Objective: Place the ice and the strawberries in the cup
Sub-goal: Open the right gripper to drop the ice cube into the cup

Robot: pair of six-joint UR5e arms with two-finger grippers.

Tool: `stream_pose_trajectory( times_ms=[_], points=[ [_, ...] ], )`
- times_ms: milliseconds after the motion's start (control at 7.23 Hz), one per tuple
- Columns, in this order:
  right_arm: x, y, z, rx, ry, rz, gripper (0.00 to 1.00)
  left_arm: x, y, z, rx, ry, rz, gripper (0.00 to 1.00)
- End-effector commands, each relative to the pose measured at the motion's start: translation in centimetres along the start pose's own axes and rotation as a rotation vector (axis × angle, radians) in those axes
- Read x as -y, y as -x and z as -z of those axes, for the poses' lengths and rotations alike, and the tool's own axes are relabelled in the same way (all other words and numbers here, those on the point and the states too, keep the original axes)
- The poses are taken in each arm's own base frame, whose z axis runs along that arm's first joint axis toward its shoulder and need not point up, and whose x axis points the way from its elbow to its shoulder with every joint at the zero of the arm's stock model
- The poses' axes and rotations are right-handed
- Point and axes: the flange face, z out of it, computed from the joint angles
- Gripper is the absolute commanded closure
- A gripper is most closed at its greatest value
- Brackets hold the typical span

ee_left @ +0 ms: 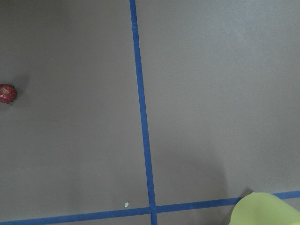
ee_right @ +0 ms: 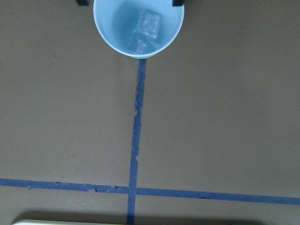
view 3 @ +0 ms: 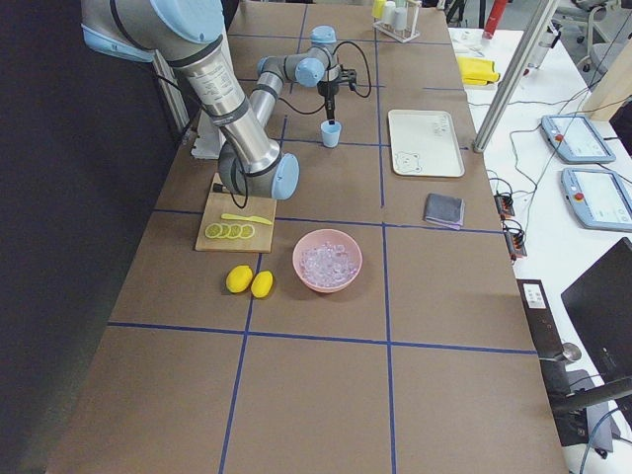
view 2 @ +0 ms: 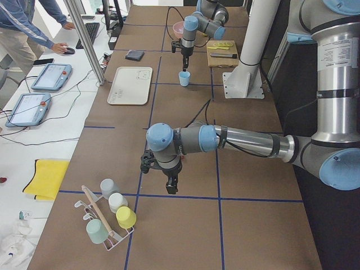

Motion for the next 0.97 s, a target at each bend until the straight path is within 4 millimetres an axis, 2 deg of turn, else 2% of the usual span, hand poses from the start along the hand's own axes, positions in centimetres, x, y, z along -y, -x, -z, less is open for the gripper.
stream_pose_trajectory(
  times_ms=[0,277,415,553,830],
  points=[
    [0.0,0.0,0.3,0.005,-0.002,0.000,0.00,0.0,-0.1,0.1,0.000,-0.002,-0.002,0.00],
    [2.0,-1.4,1.2,0.007,-0.010,-0.009,0.00,0.0,-0.1,0.1,0.000,-0.002,-0.002,0.00],
    [3.0,-4.6,1.5,0.009,0.004,0.008,0.00,0.0,-0.1,0.1,0.001,-0.003,-0.003,0.00],
    [3.3,-9.3,2.7,0.017,0.004,0.065,0.00,0.0,-0.1,0.1,0.001,-0.003,-0.003,0.00],
    [2.9,-20.6,4.1,-0.015,-0.001,0.170,0.00,0.0,-0.3,0.3,0.001,-0.006,-0.006,0.00]
  ],
)
